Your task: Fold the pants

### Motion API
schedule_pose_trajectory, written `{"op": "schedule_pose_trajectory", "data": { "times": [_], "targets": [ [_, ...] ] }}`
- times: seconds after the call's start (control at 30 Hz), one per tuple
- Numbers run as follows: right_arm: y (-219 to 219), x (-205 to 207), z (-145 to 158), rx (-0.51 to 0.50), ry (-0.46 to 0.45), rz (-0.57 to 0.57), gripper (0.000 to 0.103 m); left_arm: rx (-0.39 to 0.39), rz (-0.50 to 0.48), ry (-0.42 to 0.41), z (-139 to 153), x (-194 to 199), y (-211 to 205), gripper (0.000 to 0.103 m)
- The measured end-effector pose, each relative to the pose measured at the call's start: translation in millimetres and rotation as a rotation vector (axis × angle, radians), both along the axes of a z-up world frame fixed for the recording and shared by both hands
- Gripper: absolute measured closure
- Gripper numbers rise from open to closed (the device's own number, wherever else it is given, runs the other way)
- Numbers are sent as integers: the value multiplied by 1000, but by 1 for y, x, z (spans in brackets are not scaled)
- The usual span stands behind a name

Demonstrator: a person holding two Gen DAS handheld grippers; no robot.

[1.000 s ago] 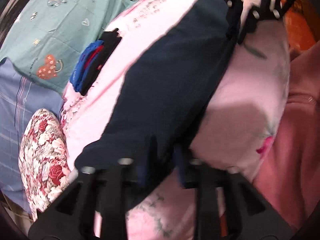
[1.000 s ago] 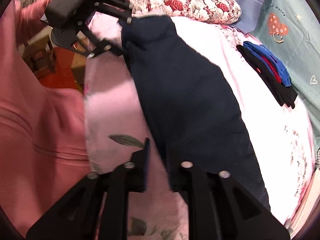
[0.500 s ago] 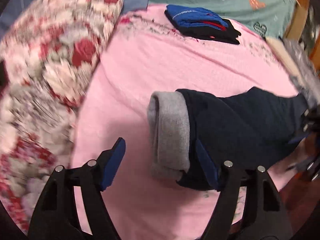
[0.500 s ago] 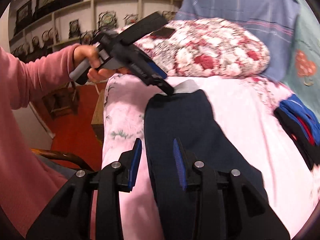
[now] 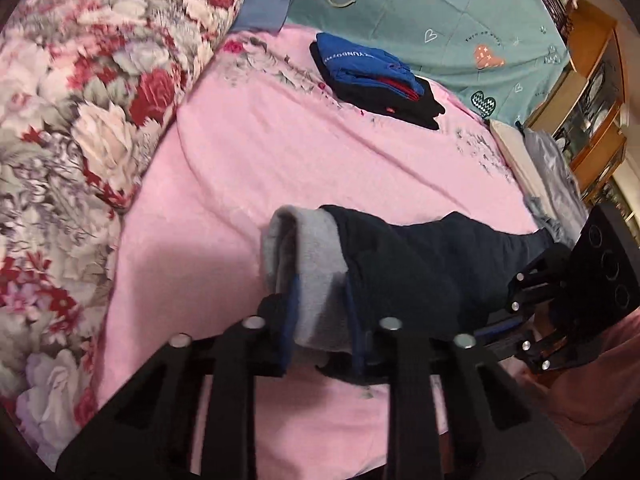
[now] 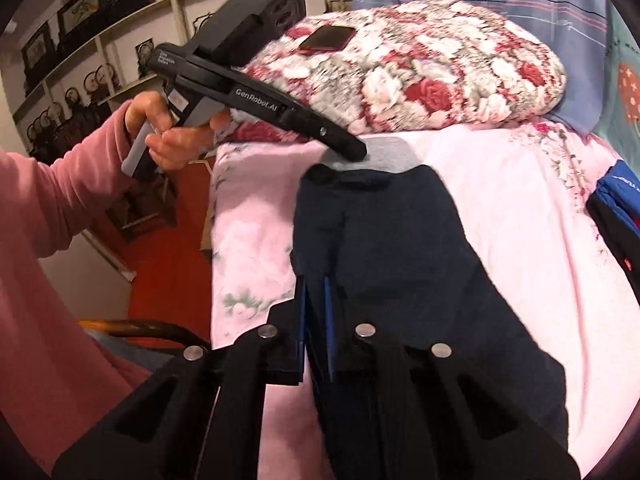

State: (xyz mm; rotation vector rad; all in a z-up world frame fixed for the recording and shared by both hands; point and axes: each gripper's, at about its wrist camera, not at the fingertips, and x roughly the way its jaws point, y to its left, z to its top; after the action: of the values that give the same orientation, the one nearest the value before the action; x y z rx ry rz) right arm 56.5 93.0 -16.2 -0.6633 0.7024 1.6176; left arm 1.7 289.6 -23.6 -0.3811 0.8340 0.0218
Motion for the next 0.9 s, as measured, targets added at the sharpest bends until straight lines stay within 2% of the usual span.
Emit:
{"op": "schedule_pose_trajectory", "data": {
  "times": [0.1, 0.17, 0.2, 0.23, 0.3, 0.37, 0.4, 0.43, 0.5, 0.6, 0.63, 0.67, 0.77, 0.87, 0.9],
  "targets": [
    [9, -8, -24, -65, -43, 11, 91, 54, 34, 44, -18, -6, -3, 84],
    [8, -13, -28, -52, -80, 11, 76, 63, 72, 93, -38, -8, -1, 84],
    [7, -16, -27, -60, -86, 15, 64, 50, 85, 85, -39, -13, 1, 84],
    [5, -17, -23, -66, -79, 19, 61, 46, 96, 74, -33, -15, 2, 84],
    [-13, -11, -6, -19, -19, 30, 54, 94, 105, 43, -12, -20, -2, 82],
    [-31, 4, 7, 28, 10, -6, 50, 176, 87, -16, 17, -20, -20, 67],
    [-40, 13, 11, 44, 21, -33, 50, 196, 65, -43, 28, -19, -30, 45],
    [-51, 28, 17, 60, 37, -84, 50, 212, 43, -69, 38, -15, -41, 31],
    [-67, 52, 21, 73, 74, -178, 50, 231, -44, -118, 51, -3, -71, 29],
    [-92, 100, 22, 70, 157, -338, 50, 203, -197, -124, 46, 28, -116, 27],
    [-98, 113, 21, 70, 177, -378, 50, 179, -239, -123, 40, 37, -128, 27],
    [-104, 125, 21, 73, 197, -415, 50, 123, -288, -98, 27, 53, -143, 27],
    [-112, 155, 17, 56, 228, -478, 50, 42, -354, 5, -10, 81, -166, 28],
    [-109, 175, 6, 18, 244, -474, 50, 35, -357, 82, -39, 93, -174, 30],
    [-105, 181, 1, 0, 254, -465, 50, 43, -352, 69, -40, 92, -175, 30]
  ]
}}
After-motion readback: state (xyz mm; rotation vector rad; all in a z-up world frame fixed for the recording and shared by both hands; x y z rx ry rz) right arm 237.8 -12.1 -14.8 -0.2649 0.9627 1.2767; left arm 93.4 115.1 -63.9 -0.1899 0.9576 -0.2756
